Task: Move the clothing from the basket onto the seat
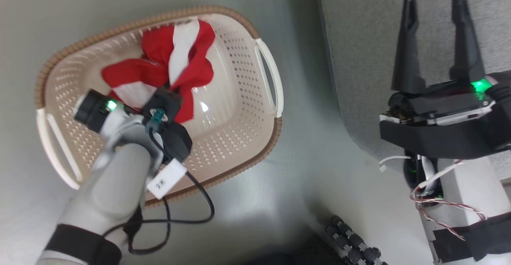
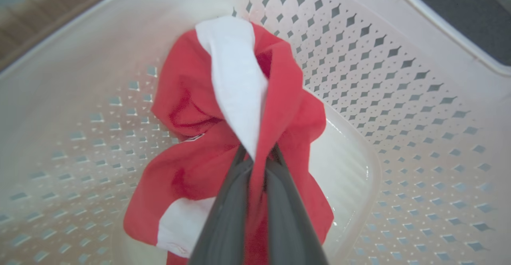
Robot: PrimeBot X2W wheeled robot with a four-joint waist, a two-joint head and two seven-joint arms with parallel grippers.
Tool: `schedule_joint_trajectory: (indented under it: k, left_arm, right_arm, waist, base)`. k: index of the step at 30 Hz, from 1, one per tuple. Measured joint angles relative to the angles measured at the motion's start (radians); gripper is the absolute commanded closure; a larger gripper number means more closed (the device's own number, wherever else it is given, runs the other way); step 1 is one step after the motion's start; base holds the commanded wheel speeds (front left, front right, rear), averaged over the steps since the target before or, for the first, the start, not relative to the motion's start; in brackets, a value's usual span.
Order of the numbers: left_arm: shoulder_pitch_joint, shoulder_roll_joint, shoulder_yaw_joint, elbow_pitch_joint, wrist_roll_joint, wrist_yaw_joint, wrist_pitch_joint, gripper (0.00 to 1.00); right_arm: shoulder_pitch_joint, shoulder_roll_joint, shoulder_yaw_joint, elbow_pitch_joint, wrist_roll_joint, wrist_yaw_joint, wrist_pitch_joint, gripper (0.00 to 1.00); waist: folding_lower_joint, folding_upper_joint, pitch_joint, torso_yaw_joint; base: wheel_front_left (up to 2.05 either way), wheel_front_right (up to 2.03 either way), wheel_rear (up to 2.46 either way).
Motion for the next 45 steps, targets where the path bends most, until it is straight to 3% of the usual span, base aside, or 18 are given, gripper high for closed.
schedule_joint_trajectory:
  k: [11,33,45]
  left_arm:
    - [0.05,-0.037,0.022,-0.024,-0.053,-0.032,-0.06,1.0]
    - [0.023,-0.064,0.009,-0.211,-0.102,-0.094,-0.064,1.0]
    - [-0.012,-0.082,0.005,-0.187,-0.163,-0.11,-0.064,1.0]
  right_arm:
    - [-0.001,0.0,0.016,0.093,-0.008,0.034,0.0,0.0]
    - [0.027,-0.033,-0.019,0.284,-0.009,0.061,0.0,0.0]
    - [0.047,-0.046,-0.011,0.404,-0.009,0.098,0.0,0.0]
  waist:
    - [0.0,0.0,-0.125,0.039]
    - [-0.0001,0.0,-0.418,0.181]
    - [0.0,-0.0001,-0.605,0.255]
  base:
    - [0.0,0.0,0.0]
    - [0.0,0.0,0.0]
    - [0.0,0.0,0.0]
